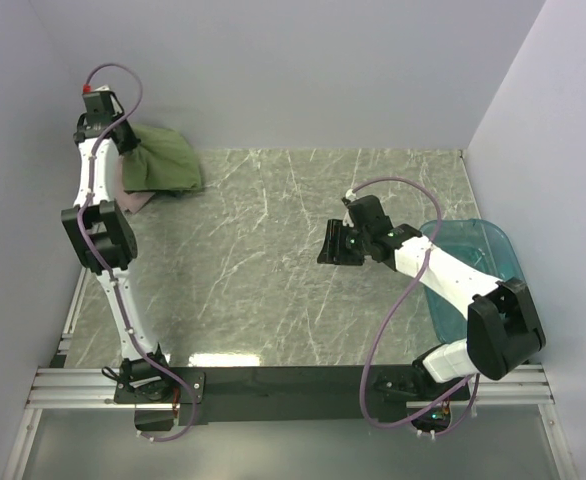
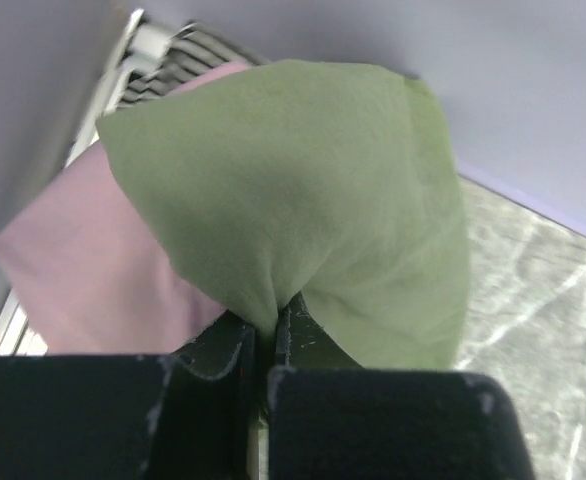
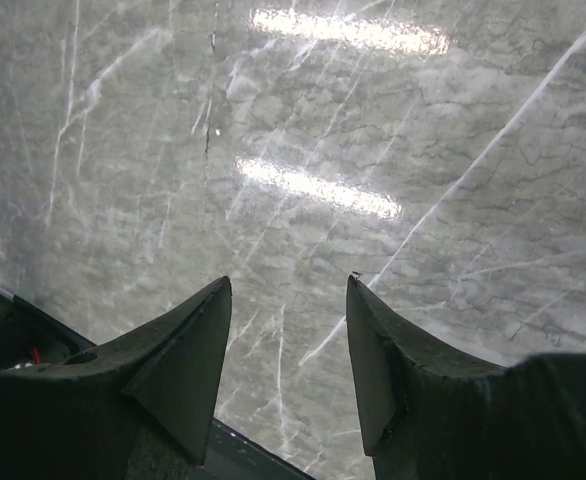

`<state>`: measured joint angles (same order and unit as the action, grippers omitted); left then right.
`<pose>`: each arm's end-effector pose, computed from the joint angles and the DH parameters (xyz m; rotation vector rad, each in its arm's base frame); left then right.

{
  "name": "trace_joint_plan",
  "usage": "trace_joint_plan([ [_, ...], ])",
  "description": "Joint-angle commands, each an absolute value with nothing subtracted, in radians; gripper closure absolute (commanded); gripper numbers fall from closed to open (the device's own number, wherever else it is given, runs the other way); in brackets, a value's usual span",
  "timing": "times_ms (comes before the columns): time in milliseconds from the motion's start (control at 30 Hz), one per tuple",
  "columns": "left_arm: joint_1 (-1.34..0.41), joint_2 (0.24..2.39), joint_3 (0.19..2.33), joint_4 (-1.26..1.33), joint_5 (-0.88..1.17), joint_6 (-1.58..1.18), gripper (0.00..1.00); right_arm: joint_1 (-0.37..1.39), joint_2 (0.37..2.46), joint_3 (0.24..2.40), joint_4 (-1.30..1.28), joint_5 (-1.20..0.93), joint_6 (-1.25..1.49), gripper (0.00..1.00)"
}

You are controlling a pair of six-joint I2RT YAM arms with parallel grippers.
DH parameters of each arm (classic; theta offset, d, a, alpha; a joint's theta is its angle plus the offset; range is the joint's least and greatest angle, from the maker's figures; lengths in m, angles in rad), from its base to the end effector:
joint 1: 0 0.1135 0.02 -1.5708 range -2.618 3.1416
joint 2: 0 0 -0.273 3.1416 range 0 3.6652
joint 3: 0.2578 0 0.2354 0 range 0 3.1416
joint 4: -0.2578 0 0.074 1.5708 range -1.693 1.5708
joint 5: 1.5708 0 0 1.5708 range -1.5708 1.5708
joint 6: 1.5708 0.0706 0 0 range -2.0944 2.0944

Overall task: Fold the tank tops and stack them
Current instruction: Neatly place the folded tank top to the corner

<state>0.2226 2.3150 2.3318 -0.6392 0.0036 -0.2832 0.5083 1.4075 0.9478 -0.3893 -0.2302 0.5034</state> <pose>0.5355 0.1209 0.2939 -0.5469 2.1242 -0.0381 0.2547 0.1603 0.2285 -0.1163 2.5239 0.7169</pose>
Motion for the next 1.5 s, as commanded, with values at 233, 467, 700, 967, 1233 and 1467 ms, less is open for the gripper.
trace_joint_plan([
  [233,0.324,2.258,2.214,-0.537,0.002,-0.442,0.62,0.515,1.411,0.928,-0.374,-0.219,0.485,0.43],
  [467,0.321,2.142,2.135,-0.529,-0.138,-0.541,0.31,0.515,1.384,0.902,-0.371,-0.213,0.488,0.43],
  [700,0.284,1.997,2.048,-0.503,-0.239,-0.555,0.34,0.514,1.35,0.891,-0.371,-0.201,0.491,0.43],
  [967,0.164,1.89,1.959,-0.476,-0.12,-0.606,0.37,0.515,1.303,0.877,-0.357,-0.154,0.497,0.43],
  [1233,-0.151,1.528,1.345,-0.194,-0.054,-0.73,0.35,0.512,1.175,0.851,-0.328,-0.078,0.512,0.41],
  [1467,-0.472,1.26,0.955,-0.141,-0.113,-0.73,0.35,0.512,1.025,0.844,-0.341,-0.002,0.512,0.32],
])
